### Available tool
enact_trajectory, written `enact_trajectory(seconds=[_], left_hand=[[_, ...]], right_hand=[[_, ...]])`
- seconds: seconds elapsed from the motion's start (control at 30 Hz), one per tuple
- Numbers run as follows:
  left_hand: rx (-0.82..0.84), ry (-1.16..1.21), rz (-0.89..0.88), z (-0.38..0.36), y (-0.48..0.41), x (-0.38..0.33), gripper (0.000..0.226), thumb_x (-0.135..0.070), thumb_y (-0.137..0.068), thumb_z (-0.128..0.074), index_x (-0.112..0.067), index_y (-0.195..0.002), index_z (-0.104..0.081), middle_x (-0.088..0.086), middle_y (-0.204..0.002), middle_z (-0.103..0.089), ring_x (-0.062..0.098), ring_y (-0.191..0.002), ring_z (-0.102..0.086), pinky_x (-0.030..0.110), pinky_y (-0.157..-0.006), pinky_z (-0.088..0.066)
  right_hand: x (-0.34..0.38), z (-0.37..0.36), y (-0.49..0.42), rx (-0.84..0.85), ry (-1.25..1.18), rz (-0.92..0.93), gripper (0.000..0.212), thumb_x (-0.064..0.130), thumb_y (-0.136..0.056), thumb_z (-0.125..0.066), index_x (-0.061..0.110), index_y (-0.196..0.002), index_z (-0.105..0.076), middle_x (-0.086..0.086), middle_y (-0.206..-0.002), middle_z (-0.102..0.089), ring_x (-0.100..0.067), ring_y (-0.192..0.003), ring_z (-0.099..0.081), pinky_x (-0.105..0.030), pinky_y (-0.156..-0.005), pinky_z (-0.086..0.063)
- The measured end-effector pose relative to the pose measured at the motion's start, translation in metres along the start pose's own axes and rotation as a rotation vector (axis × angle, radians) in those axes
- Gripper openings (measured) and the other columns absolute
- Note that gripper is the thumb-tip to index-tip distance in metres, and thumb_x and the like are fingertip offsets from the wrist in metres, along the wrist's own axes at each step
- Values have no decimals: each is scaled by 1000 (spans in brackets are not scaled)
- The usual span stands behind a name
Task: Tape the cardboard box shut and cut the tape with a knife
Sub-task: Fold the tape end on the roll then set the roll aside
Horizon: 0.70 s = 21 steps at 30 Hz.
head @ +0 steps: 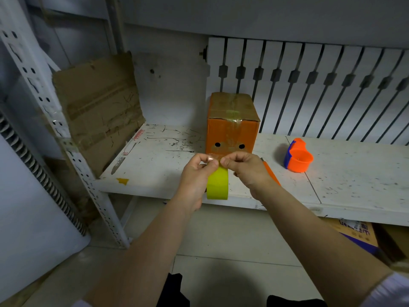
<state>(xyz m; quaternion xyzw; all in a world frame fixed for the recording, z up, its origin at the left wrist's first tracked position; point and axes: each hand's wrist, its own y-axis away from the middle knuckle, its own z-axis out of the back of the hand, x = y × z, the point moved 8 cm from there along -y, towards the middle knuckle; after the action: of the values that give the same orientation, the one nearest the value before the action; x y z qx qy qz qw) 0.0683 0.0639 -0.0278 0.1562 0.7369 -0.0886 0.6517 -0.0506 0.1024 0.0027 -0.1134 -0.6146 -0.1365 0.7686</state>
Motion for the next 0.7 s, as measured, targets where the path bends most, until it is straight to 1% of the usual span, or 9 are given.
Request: enact_trajectory(seconds=[0.03,0.1,0.13,0.27,0.37,0.47,0.53,0.63,0.7], left_hand=[[-3,4,21,-1,0,1,6,-26,-88,-59,-30,-85,-58,12,-98,-62,28,-87,-58,38,-70,-47],[-32,-9,52,2,0,4,15,-26,-91,-55,-30,-104,-50,8,-101,-61,22,-84,-61,32,-65,-50],[-67,-32,26,5,0,3,19,-24,-91,-56,-29,-106,-47,7,-104,-61,21,-86,-61,31,-66,-49],[-229,-185,-240,17,7,-24,26,-11,-80,-66,-31,-76,-50,5,-105,-58,16,-95,-54,27,-77,-44],[-161,-314,-366,7,9,-40,32,-4,-77,-67,-32,-67,-55,7,-103,-60,2,-88,-50,23,-79,-39],[-64,-443,-381,-5,7,-42,21,-4,-79,-66,-25,-82,-69,2,-103,-61,-4,-83,-48,11,-73,-37],[-75,-452,-362,-5,5,-39,19,-6,-80,-66,-20,-91,-71,1,-103,-62,-4,-80,-48,9,-71,-38],[-94,-425,-334,-3,3,-37,20,-7,-80,-66,-21,-92,-72,1,-103,-65,2,-80,-51,18,-75,-44],[-92,-400,-313,-3,3,-36,22,-4,-78,-67,-18,-94,-72,0,-96,-67,8,-81,-54,21,-78,-48]], right_hand=[[0,1,0,-9,-1,-5,18,14,-86,-62,19,-69,-62,6,-73,-62,-1,-69,-56,-14,-60,-42],[-2,5,-1,-31,8,-19,20,16,-87,-61,19,-68,-61,6,-76,-62,-4,-73,-55,-18,-63,-42],[-3,8,-2,-42,19,-24,20,17,-87,-61,19,-67,-60,6,-77,-62,-6,-74,-54,-19,-64,-42],[-4,13,-3,-50,36,-24,20,16,-87,-62,19,-67,-61,4,-76,-61,-8,-74,-54,-21,-65,-42],[-2,11,-2,-32,47,-13,20,15,-87,-61,19,-67,-61,3,-75,-61,-7,-72,-53,-20,-63,-40],[2,9,0,-12,62,5,19,14,-87,-61,18,-68,-62,4,-74,-61,-6,-71,-54,-18,-62,-39],[4,9,0,-4,73,21,19,13,-86,-62,19,-68,-63,5,-73,-61,-5,-71,-54,-17,-62,-40],[5,11,1,-1,85,33,18,12,-86,-63,19,-69,-63,6,-73,-62,-4,-71,-55,-16,-62,-41],[5,12,1,1,86,40,18,11,-86,-63,19,-69,-64,6,-73,-62,-3,-70,-55,-16,-63,-41]])
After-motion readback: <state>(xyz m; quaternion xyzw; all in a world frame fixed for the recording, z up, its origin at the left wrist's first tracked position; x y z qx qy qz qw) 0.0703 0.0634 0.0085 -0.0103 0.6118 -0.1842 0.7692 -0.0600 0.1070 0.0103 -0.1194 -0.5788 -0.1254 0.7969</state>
